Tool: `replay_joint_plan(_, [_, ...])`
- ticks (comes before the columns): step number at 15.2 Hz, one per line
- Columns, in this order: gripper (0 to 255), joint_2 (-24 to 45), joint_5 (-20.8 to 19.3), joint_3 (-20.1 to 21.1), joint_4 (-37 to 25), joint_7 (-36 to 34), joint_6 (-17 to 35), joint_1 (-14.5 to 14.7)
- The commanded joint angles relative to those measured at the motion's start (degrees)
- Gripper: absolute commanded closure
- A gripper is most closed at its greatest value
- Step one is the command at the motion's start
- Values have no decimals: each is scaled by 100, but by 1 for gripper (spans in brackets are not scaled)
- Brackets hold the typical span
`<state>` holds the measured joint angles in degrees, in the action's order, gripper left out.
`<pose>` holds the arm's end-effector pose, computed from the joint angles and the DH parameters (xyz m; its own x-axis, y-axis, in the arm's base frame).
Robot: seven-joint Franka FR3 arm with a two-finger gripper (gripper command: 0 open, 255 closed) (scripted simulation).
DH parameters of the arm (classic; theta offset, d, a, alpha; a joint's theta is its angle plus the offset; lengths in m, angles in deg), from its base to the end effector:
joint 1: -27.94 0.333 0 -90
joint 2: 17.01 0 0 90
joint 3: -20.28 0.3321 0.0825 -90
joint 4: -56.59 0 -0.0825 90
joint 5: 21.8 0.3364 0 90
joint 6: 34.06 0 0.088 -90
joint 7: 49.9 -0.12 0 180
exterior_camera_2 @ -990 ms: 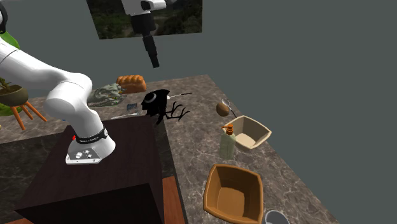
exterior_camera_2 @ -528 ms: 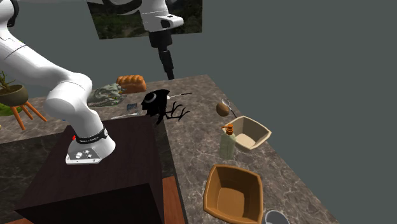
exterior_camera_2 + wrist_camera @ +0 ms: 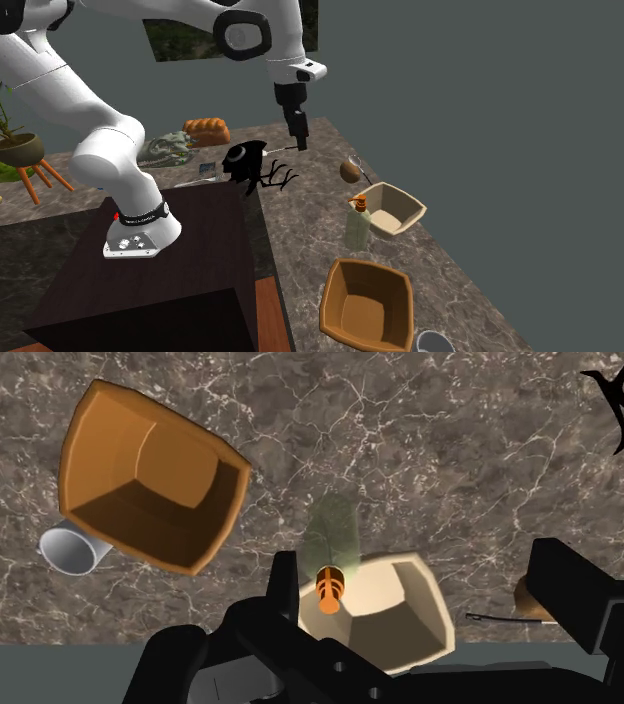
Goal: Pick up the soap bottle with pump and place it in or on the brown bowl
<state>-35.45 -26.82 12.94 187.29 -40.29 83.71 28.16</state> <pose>0.4111 -0.0616 0.5109 0.9925 0.0872 0.0854 0.0826 -0.9950 0.0556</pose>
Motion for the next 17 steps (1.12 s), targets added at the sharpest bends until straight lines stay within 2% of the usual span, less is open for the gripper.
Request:
replay_joint_plan(1, [0,395,73,-50,-92,40,276,12])
replay_joint_plan(9, [0,2164,525,-176,-961,322,1025,15])
replay_joint_plan(17, [0,3981,1036,-100,-2301,606,1331,-143])
